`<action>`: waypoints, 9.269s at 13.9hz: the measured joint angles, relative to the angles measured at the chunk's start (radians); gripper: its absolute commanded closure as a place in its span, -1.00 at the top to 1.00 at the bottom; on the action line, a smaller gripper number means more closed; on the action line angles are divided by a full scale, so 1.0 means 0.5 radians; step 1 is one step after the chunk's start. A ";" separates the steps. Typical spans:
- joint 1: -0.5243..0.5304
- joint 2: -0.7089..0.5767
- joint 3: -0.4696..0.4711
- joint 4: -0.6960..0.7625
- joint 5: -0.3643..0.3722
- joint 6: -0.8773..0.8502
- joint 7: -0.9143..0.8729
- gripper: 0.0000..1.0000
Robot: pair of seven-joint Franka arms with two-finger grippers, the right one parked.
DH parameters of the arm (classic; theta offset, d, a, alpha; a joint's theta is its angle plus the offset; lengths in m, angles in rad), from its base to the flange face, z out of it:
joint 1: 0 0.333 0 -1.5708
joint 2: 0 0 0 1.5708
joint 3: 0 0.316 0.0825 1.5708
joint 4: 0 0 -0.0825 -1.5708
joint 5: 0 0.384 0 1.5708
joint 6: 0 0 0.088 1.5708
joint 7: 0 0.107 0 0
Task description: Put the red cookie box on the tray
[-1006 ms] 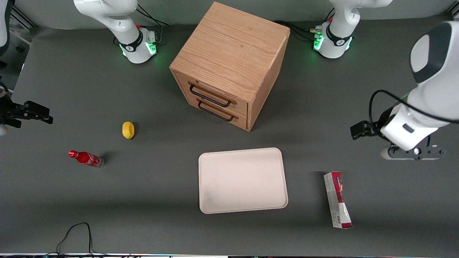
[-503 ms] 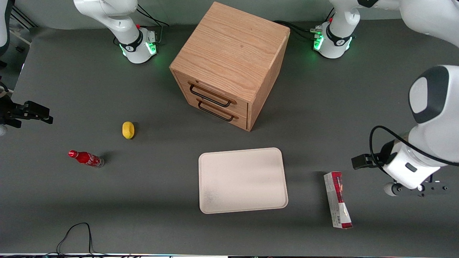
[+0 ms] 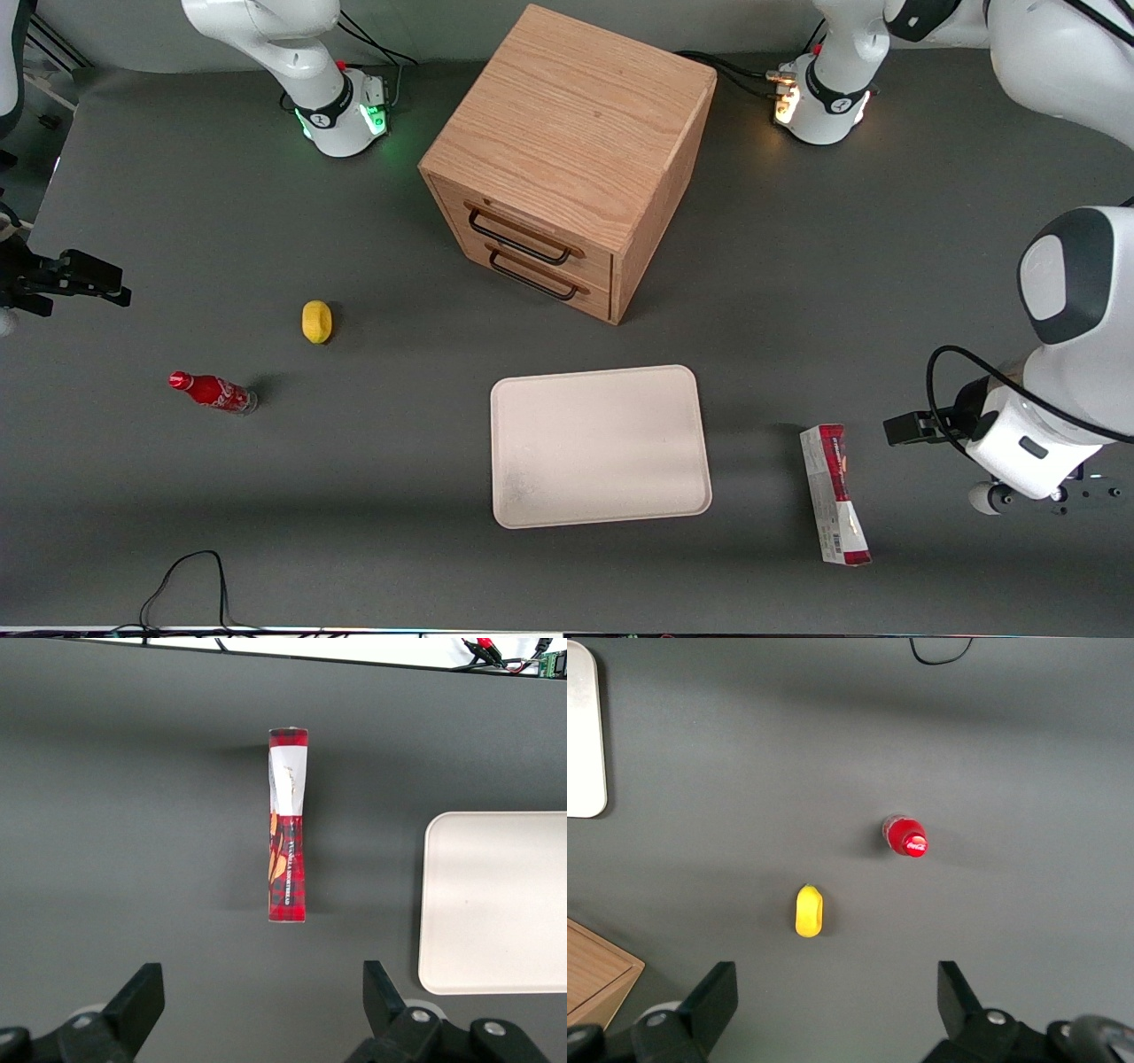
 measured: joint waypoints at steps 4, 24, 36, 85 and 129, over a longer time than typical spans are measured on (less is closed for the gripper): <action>-0.019 0.066 -0.002 -0.002 0.000 0.064 -0.060 1.00; -0.019 0.464 -0.002 -0.302 0.002 0.766 -0.069 1.00; -0.032 0.535 -0.005 -0.351 0.002 0.853 -0.084 -1.00; -0.582 0.366 -0.170 -0.488 0.085 0.760 -0.540 -1.00; 0.230 -1.356 0.023 -1.556 0.058 0.240 0.362 1.00</action>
